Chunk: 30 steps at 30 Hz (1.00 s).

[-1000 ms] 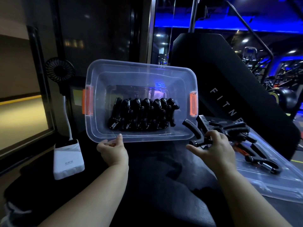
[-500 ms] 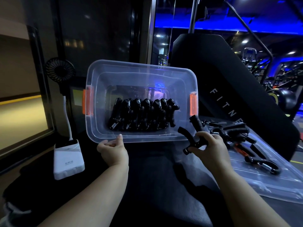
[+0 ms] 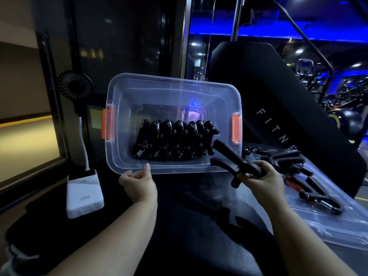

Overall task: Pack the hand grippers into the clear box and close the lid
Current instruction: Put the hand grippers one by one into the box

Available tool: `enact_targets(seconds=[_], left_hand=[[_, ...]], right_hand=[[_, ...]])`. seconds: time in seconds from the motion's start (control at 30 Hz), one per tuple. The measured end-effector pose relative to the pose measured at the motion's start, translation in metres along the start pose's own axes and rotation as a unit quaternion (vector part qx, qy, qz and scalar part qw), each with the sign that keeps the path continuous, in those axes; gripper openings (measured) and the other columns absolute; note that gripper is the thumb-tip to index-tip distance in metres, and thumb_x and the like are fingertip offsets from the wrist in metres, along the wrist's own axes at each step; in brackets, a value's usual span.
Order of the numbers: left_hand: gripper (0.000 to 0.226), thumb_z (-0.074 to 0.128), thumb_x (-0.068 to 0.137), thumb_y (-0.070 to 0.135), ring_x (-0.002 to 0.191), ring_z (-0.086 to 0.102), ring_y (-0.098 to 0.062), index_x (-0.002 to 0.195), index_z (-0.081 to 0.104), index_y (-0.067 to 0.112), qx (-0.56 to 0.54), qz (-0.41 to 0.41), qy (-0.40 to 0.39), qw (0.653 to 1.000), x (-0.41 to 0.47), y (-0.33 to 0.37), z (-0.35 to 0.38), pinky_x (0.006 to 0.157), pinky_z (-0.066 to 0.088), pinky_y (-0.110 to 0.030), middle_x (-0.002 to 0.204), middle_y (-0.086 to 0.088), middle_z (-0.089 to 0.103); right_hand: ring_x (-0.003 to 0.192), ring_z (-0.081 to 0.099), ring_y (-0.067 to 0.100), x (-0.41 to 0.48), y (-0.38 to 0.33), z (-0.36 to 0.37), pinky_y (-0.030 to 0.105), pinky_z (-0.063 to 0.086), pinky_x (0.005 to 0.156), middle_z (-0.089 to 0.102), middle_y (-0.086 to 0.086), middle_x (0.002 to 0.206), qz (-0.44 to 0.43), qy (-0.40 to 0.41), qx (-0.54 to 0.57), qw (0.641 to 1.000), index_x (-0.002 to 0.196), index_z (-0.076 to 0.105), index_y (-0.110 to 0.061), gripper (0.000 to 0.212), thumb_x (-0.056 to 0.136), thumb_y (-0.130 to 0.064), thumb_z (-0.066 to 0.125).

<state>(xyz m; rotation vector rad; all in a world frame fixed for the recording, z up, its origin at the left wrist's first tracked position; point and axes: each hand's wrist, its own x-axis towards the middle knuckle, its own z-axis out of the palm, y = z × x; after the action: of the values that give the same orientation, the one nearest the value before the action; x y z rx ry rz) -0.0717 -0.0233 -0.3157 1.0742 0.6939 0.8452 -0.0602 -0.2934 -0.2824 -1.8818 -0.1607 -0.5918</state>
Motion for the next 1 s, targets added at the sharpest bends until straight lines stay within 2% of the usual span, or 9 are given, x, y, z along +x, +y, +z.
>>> enact_targets(seconds=[0.1, 0.2, 0.33, 0.47, 0.57, 0.73, 0.83, 0.9, 1.0], left_hand=[[0.057, 0.071, 0.085, 0.026, 0.089, 0.058, -0.022, 0.126, 0.039, 0.002, 0.0, 0.0, 0.0, 1.0, 0.0, 0.0, 0.0, 0.079, 0.045, -0.03, 0.115, -0.018, 0.061], [0.057, 0.071, 0.085, 0.025, 0.091, 0.058, -0.024, 0.126, 0.039, 0.003, -0.001, -0.003, -0.002, 1.0, 0.0, 0.0, 0.0, 0.081, 0.047, -0.032, 0.114, -0.018, 0.061], [0.05, 0.072, 0.084, 0.025, 0.09, 0.063, -0.028, 0.118, 0.041, 0.007, -0.007, -0.012, -0.001, 1.0, 0.003, -0.001, 0.0, 0.086, 0.054, -0.043, 0.105, -0.014, 0.062], [0.044, 0.072, 0.084, 0.023, 0.084, 0.061, -0.024, 0.111, 0.039, 0.014, -0.018, -0.01, -0.004, 1.0, 0.003, -0.001, 0.0, 0.086, 0.055, -0.046, 0.097, -0.009, 0.061], [0.043, 0.071, 0.084, 0.022, 0.084, 0.061, -0.022, 0.111, 0.038, 0.013, -0.027, -0.012, -0.009, 1.0, 0.004, -0.002, -0.001, 0.085, 0.055, -0.044, 0.1, -0.011, 0.061], [0.037, 0.068, 0.088, 0.02, 0.08, 0.062, -0.023, 0.109, 0.038, 0.012, -0.053, -0.002, -0.025, 0.998, 0.004, 0.0, -0.003, 0.077, 0.055, -0.036, 0.087, -0.003, 0.059], [0.016, 0.053, 0.097, 0.02, 0.07, 0.057, -0.017, 0.101, 0.039, 0.012, -0.079, 0.006, -0.028, 0.996, 0.006, -0.001, -0.004, 0.063, 0.049, -0.027, 0.079, -0.002, 0.058], [0.01, 0.044, 0.1, 0.022, 0.071, 0.057, -0.018, 0.092, 0.04, 0.018, -0.097, 0.012, -0.023, 0.995, 0.007, -0.003, -0.005, 0.064, 0.048, -0.029, 0.078, -0.003, 0.06], [0.013, 0.037, 0.102, 0.024, 0.07, 0.056, -0.016, 0.09, 0.04, 0.02, -0.112, 0.011, -0.018, 0.993, 0.006, -0.003, -0.007, 0.061, 0.046, -0.026, 0.082, -0.004, 0.061]], right_hand=[[0.075, 0.062, 0.021, 0.002, -0.001, 0.002, 0.041, 0.053, 0.07, 0.066, 0.005, 0.083, 0.002, 0.02, 0.059, 0.998, 0.086, 0.064, -0.025, 0.03, 0.071, -0.002, 0.077], [0.085, 0.067, 0.024, 0.005, -0.003, 0.009, 0.048, 0.057, 0.079, 0.067, 0.001, 0.089, 0.015, 0.044, 0.097, 0.994, 0.103, 0.057, -0.03, 0.042, 0.073, -0.008, 0.075], [0.07, 0.06, 0.021, 0.012, -0.015, 0.025, 0.044, 0.056, 0.066, 0.06, -0.002, 0.081, 0.008, 0.072, 0.098, 0.993, 0.122, 0.037, -0.03, 0.054, 0.083, -0.009, 0.067], [0.06, 0.053, 0.019, 0.023, -0.029, 0.043, 0.041, 0.053, 0.059, 0.056, 0.004, 0.085, -0.001, 0.03, 0.014, 0.999, 0.129, 0.028, -0.031, 0.054, 0.088, -0.01, 0.057], [0.055, 0.051, 0.019, 0.027, -0.048, 0.058, 0.039, 0.051, 0.053, 0.054, 0.002, 0.078, -0.026, 0.003, -0.012, 1.0, 0.123, 0.032, -0.034, 0.048, 0.088, -0.008, 0.051], [0.062, 0.063, 0.026, 0.045, -0.077, 0.093, 0.052, 0.057, 0.056, 0.061, 0.0, 0.084, -0.033, -0.021, -0.013, 0.999, 0.091, 0.052, -0.035, 0.022, 0.088, -0.013, 0.05], [0.07, 0.064, 0.027, 0.053, -0.09, 0.118, 0.042, 0.059, 0.058, 0.063, 0.005, 0.088, 0.002, -0.066, -0.024, 0.998, 0.087, 0.055, -0.031, 0.01, 0.083, -0.023, 0.059], [0.078, 0.066, 0.025, 0.055, -0.096, 0.135, 0.03, 0.055, 0.054, 0.06, 0.009, 0.104, 0.03, -0.118, -0.02, 0.992, 0.101, 0.052, -0.026, 0.039, 0.07, -0.026, 0.076], [0.094, 0.062, 0.024, 0.058, -0.108, 0.16, 0.03, 0.054, 0.067, 0.056, 0.007, 0.115, -0.016, -0.166, -0.097, 0.981, 0.115, 0.05, -0.026, 0.07, 0.053, -0.028, 0.083]])
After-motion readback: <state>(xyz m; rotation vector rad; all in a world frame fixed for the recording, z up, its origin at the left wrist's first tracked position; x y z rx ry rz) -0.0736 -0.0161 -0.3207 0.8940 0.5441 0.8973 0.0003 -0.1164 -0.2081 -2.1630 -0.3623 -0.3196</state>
